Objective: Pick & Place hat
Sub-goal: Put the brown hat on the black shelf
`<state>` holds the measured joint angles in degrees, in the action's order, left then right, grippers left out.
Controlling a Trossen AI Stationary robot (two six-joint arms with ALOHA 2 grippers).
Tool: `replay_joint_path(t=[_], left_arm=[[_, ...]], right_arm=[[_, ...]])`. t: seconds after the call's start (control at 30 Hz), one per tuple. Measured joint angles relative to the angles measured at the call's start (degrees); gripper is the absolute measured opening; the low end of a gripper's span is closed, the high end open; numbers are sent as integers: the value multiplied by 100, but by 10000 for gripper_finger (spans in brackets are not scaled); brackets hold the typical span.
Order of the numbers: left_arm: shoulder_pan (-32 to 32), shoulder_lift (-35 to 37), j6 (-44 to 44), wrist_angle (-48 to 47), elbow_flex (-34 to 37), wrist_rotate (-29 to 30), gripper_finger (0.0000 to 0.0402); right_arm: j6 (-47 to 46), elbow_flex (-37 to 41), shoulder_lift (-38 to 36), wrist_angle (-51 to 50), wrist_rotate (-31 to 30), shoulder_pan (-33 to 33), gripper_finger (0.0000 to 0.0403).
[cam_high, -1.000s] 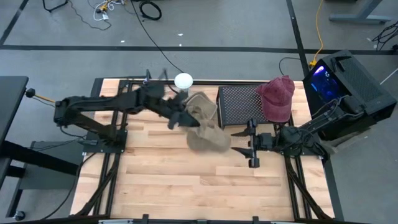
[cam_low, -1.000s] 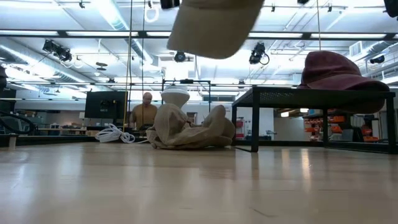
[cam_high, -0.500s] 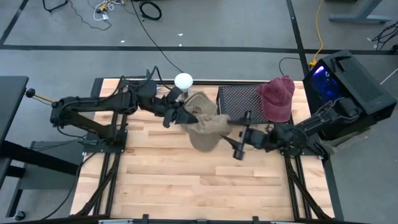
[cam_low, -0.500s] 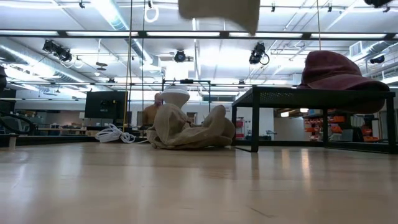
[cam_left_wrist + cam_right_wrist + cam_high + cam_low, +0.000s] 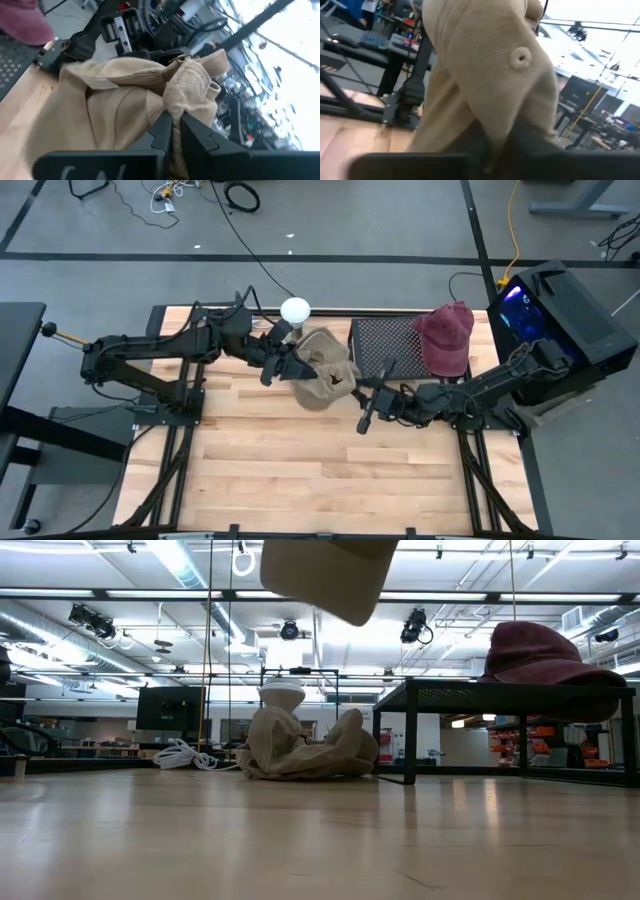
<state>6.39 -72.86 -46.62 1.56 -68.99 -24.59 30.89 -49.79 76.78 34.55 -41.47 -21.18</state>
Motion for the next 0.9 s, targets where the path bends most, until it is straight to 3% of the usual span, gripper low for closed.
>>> replay_joint_path(t=[0.07, 0.13, 0.3, 0.43, 0.63, 0.9], left_arm=[[53, 0, 239, 0, 0, -223, 40], [91, 0, 471, -34, 0, -371, 40], [88, 0, 1163, -138, -3, -471, 41], [-37, 0, 1718, -123, -7, -645, 51], [-285, 0, 2438, -61, -7, -660, 131], [-421, 0, 3686, -85, -7, -113, 237]], right_arm=[[-108, -8, -81, -165, 11, -64, 16], [-360, -10, -189, -315, 62, -135, 22], [-1192, -10, -577, -1029, 824, -292, 7], [-1756, -10, -828, -1485, 1093, -419, 10], [-2569, -10, -964, -1719, 1193, -557, 5], [-4572, -10, -1089, -2122, 2846, -559, 5]])
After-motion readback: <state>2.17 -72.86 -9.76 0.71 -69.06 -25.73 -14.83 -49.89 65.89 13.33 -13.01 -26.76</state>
